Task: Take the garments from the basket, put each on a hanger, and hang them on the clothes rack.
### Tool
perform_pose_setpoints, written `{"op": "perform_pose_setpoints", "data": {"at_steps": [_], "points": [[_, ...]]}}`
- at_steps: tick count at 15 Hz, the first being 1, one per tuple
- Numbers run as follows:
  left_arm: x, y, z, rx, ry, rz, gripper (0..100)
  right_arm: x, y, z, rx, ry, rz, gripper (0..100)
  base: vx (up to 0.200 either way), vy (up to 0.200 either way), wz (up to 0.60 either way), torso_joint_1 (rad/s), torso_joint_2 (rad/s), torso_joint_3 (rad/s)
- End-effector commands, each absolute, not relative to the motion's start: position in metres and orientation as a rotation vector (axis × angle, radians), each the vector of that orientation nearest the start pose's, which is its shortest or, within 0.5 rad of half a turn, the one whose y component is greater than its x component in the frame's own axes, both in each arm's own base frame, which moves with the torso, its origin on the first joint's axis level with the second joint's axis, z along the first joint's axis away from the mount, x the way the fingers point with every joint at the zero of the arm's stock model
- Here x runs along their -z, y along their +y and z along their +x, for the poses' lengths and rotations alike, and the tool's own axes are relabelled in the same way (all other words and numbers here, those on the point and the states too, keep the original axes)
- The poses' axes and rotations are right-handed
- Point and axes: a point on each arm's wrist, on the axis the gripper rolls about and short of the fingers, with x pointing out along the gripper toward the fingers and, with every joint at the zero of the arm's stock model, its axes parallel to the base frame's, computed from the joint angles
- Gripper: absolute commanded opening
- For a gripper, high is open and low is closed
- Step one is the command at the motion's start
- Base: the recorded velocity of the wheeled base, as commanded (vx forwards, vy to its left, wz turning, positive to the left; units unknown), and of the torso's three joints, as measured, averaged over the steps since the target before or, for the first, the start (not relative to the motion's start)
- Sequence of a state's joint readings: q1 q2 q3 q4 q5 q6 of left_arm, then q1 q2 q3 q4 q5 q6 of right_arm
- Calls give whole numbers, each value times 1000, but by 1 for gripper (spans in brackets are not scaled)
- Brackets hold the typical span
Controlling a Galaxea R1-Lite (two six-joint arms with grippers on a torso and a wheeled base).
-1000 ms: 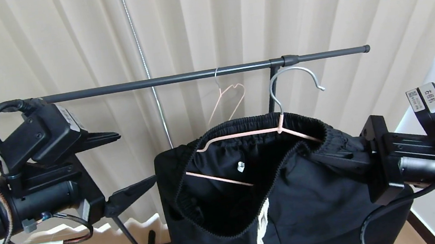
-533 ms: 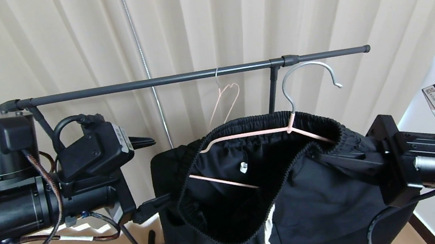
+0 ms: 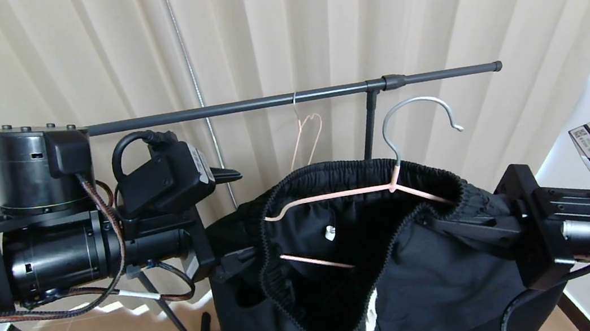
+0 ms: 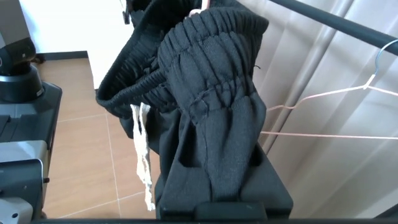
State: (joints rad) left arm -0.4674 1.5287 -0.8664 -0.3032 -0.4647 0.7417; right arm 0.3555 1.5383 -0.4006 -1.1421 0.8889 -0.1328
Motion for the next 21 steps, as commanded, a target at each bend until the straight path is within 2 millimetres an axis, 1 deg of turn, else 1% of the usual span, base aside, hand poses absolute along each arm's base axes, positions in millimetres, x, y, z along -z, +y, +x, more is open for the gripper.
{"op": "perform_pose_setpoints", "data": {"at_steps": [1, 2, 7, 11, 13, 16, 19, 20, 21], "points": [[-213, -135, 239, 1053, 19, 663, 100, -170, 97, 211, -1247, -72, -113, 0, 0, 0, 0, 0, 0, 0], [-213, -136, 238, 1058, 18, 662, 100, -170, 97, 211, -1247, -72, -113, 0, 0, 0, 0, 0, 0, 0], [-204, -158, 253, 1146, 42, 616, 100, -171, 97, 210, -1279, -79, -113, 0, 0, 0, 0, 0, 0, 0], [-197, -167, 264, 1180, 57, 597, 100, -174, 98, 211, -1281, -107, -120, 0, 0, 0, 0, 0, 0, 0], [-195, -171, 264, 1201, 60, 592, 100, -175, 98, 210, -1309, -124, -124, 0, 0, 0, 0, 0, 0, 0], [-196, -174, 262, 1230, 57, 578, 100, -176, 97, 209, -1324, -130, -125, 0, 0, 0, 0, 0, 0, 0], [-201, -178, 266, 1229, 35, 579, 100, -174, 97, 207, -1353, -129, -126, 0, 0, 0, 0, 0, 0, 0], [-203, -177, 266, 1227, 31, 576, 100, -174, 95, 208, -1365, -136, -129, 0, 0, 0, 0, 0, 0, 0], [-204, -178, 265, 1229, 27, 576, 100, -174, 89, 214, -1365, -135, -131, 0, 0, 0, 0, 0, 0, 0]]}}
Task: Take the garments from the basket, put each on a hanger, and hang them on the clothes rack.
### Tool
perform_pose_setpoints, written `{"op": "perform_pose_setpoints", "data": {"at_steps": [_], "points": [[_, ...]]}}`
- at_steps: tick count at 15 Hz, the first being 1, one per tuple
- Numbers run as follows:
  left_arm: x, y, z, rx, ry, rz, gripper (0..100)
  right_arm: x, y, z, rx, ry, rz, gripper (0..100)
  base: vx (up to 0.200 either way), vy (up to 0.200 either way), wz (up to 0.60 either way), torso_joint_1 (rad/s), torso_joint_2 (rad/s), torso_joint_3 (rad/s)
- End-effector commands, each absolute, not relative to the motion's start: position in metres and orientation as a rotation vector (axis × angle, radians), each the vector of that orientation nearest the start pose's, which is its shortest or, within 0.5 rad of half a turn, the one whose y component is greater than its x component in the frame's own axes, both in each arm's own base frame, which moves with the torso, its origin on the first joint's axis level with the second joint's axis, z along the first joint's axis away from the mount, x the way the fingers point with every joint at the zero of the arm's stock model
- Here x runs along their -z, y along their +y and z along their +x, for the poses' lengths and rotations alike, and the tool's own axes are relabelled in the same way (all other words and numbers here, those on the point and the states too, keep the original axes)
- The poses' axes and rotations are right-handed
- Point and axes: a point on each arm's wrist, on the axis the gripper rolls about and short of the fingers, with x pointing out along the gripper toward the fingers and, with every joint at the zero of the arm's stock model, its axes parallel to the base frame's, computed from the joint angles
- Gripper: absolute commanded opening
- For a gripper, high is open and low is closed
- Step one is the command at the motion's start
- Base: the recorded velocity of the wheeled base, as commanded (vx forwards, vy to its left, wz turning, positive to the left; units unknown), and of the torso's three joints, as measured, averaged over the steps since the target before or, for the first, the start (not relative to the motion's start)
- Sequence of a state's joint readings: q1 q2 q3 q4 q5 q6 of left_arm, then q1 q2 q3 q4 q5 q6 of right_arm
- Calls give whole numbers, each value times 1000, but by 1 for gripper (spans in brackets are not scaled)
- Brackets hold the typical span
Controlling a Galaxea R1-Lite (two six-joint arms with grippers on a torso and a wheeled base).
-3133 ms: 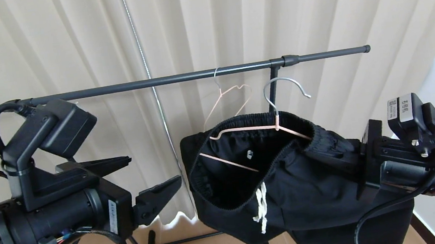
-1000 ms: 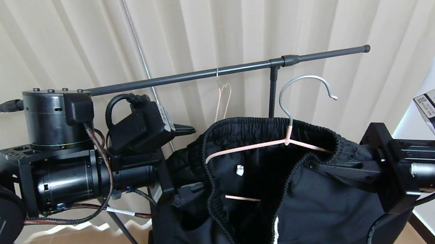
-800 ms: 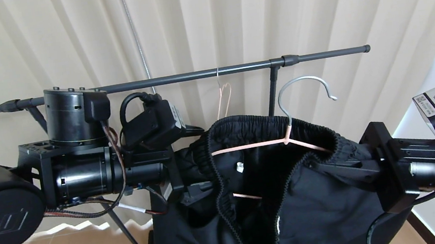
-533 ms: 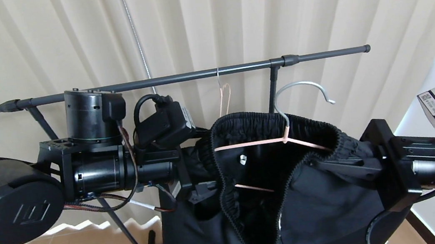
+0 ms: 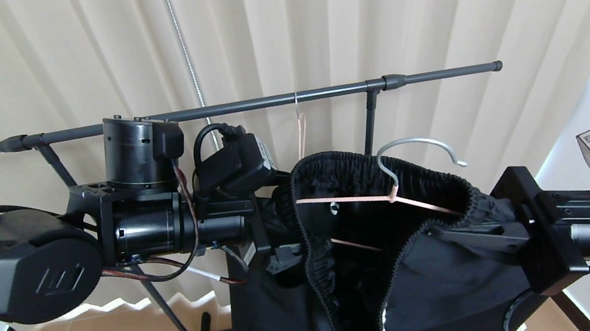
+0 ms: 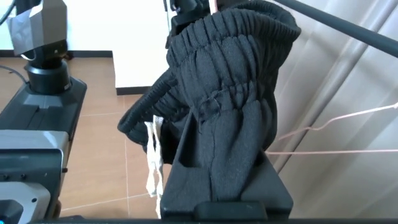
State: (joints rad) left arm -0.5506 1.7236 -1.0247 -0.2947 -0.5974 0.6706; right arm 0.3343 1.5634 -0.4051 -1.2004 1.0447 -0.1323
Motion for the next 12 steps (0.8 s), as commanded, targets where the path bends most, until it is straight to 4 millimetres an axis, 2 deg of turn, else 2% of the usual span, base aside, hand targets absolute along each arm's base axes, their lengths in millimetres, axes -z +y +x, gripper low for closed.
{"op": "perform_pose_setpoints", "data": {"at_steps": [1, 6, 12], "points": [[-208, -178, 262, 1229, 16, 576, 100, -174, 87, 220, -1369, -142, -135, 0, 0, 0, 0, 0, 0, 0], [-216, -162, 253, 1188, 2, 579, 100, -169, 86, 221, -1406, -139, -142, 0, 0, 0, 0, 0, 0, 0], [-219, -157, 253, 1167, -2, 581, 100, -168, 87, 222, -1413, -169, -161, 0, 0, 0, 0, 0, 0, 0]]}}
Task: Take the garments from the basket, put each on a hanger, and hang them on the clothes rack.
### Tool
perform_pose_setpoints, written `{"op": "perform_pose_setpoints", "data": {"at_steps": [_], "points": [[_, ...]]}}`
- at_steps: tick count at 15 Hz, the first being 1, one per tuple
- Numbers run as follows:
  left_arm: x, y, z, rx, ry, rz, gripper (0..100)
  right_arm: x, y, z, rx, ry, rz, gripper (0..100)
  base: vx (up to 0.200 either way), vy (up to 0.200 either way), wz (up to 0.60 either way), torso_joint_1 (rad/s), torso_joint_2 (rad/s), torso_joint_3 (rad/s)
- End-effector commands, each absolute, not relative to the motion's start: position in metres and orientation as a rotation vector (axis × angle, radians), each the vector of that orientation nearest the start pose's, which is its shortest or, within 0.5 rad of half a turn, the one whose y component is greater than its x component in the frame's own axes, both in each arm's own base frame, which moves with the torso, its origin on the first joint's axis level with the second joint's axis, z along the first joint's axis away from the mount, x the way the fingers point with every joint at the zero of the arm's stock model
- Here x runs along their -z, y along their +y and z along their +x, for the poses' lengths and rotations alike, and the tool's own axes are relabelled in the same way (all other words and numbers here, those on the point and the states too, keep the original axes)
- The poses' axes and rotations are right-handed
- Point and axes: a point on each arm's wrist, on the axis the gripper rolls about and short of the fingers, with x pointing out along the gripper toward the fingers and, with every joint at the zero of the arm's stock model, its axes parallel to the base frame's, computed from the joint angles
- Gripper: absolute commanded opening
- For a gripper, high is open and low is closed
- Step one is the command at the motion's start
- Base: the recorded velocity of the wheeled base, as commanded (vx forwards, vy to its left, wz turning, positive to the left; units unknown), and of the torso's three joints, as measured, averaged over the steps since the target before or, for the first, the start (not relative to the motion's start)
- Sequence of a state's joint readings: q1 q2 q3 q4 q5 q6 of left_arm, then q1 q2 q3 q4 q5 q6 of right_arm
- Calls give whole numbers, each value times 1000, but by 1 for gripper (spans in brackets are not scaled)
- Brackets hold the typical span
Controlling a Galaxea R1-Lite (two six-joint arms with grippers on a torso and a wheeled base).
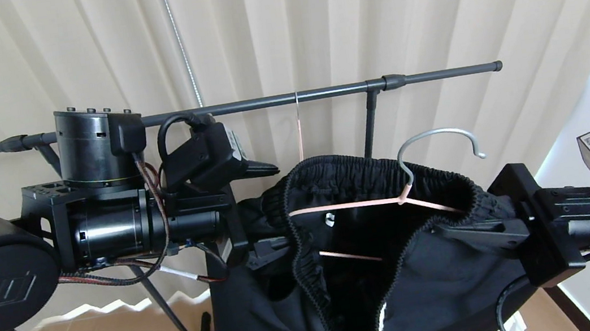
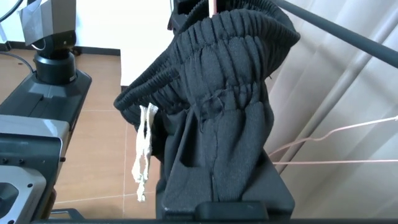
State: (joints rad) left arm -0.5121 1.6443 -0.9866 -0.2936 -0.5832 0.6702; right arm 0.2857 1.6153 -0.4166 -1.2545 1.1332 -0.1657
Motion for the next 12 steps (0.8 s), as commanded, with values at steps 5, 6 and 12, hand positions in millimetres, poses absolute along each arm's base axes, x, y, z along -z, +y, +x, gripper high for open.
{"op": "perform_pose_setpoints", "data": {"at_steps": [5, 6, 12], "points": [[-196, -176, 259, 1237, 59, 577, 100, -170, 91, 220, -1429, -179, -162, 0, 0, 0, 0, 0, 0, 0], [-194, -179, 259, 1247, 65, 577, 100, -171, 91, 220, -1429, -180, -163, 0, 0, 0, 0, 0, 0, 0], [-179, -191, 264, 1279, 103, 578, 100, -173, 90, 218, -1428, -189, -168, 0, 0, 0, 0, 0, 0, 0]]}}
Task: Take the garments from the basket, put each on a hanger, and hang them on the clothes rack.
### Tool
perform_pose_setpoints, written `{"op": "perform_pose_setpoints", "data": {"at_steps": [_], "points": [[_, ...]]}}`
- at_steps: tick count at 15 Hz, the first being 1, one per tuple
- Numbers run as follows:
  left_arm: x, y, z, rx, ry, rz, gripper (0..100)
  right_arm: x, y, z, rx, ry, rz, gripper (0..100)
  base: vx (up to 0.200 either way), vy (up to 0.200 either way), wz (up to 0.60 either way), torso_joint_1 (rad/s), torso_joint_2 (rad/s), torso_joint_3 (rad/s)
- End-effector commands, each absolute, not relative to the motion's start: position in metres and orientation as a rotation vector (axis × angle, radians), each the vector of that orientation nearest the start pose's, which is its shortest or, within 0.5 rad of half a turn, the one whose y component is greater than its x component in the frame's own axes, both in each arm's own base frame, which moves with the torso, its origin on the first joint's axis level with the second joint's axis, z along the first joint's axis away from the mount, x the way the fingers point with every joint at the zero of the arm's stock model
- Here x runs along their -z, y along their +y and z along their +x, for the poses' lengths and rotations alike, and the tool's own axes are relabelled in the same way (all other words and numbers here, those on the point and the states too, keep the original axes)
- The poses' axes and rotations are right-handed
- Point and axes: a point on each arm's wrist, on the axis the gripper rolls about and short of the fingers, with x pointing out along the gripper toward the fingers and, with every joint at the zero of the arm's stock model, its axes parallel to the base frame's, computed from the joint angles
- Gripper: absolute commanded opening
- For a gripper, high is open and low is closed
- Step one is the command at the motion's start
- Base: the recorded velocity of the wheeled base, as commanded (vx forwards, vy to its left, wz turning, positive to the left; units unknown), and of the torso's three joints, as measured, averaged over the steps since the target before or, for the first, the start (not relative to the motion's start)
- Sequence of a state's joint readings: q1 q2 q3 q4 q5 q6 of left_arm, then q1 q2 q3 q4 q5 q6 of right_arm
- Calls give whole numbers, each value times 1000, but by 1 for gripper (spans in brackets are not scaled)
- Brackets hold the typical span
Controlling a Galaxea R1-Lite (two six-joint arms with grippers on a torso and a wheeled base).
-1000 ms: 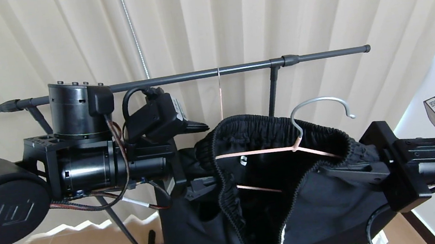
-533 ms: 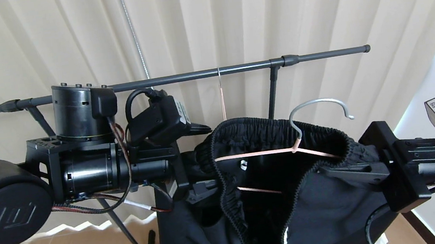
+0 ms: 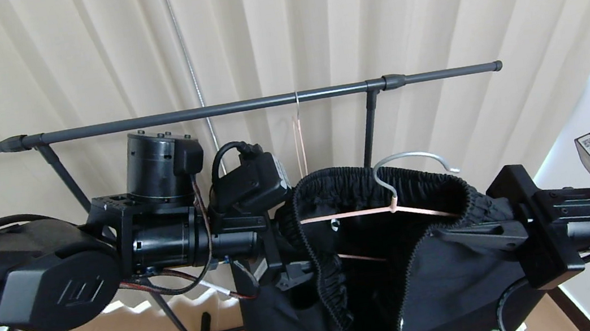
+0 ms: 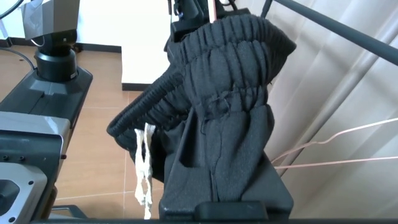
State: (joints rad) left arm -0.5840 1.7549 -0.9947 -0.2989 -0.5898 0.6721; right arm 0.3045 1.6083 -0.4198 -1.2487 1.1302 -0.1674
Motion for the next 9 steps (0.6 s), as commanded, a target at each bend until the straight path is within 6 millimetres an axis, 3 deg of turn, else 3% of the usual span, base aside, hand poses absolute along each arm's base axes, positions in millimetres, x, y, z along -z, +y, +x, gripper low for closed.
{"op": "perform_pose_setpoints", "data": {"at_steps": [1, 2, 9], "points": [[-178, -192, 266, 1279, 101, 578, 100, -173, 90, 217, -1428, -189, -168, 0, 0, 0, 0, 0, 0, 0], [-177, -193, 267, 1278, 106, 577, 0, -173, 90, 217, -1428, -189, -168, 0, 0, 0, 0, 0, 0, 0], [-189, -191, 265, 1264, 71, 578, 0, -171, 90, 218, -1427, -185, -167, 0, 0, 0, 0, 0, 0, 0]]}}
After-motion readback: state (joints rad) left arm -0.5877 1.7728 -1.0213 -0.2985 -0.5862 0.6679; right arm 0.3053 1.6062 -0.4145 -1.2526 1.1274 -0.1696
